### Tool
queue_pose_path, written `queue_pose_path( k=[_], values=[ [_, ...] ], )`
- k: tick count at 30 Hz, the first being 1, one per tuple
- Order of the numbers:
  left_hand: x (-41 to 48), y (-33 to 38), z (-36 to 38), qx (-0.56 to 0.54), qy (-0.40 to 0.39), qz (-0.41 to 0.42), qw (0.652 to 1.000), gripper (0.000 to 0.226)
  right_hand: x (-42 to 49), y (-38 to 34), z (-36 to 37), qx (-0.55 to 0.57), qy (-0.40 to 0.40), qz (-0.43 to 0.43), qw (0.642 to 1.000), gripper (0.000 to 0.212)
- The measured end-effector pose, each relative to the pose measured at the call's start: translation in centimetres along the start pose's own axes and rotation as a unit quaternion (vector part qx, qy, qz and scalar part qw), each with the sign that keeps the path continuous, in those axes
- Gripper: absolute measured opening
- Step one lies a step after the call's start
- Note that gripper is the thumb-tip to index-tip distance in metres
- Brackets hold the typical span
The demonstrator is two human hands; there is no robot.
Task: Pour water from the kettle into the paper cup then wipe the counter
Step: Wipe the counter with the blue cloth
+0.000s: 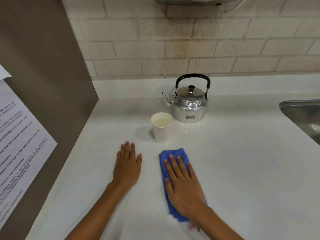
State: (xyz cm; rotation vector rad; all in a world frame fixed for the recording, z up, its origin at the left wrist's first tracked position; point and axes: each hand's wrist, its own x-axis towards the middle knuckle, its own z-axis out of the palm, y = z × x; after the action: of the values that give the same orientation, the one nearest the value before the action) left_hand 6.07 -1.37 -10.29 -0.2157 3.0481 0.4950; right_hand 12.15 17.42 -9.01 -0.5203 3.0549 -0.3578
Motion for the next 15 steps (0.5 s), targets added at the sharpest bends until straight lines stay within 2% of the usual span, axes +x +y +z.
queue_pose_path(
  k=[4, 6, 15],
  values=[
    [0.0, -0.6, -0.5, -0.021, -0.011, 0.010, 1.000, 0.057, 0.9, -3.9, 0.4, -0.002, 0.024, -0.039, 0.999, 0.059],
    [-0.1, -1.1, -1.0, -0.037, -0.013, 0.009, 0.999, 0.056, 2.2, -5.2, 1.0, 0.006, 0.006, -0.054, 0.999, 0.059],
    [-1.2, -3.4, -3.1, -0.050, 0.011, -0.019, 0.998, 0.051, 9.7, -8.7, 2.9, 0.022, -0.008, -0.059, 0.998, 0.056]
  ],
)
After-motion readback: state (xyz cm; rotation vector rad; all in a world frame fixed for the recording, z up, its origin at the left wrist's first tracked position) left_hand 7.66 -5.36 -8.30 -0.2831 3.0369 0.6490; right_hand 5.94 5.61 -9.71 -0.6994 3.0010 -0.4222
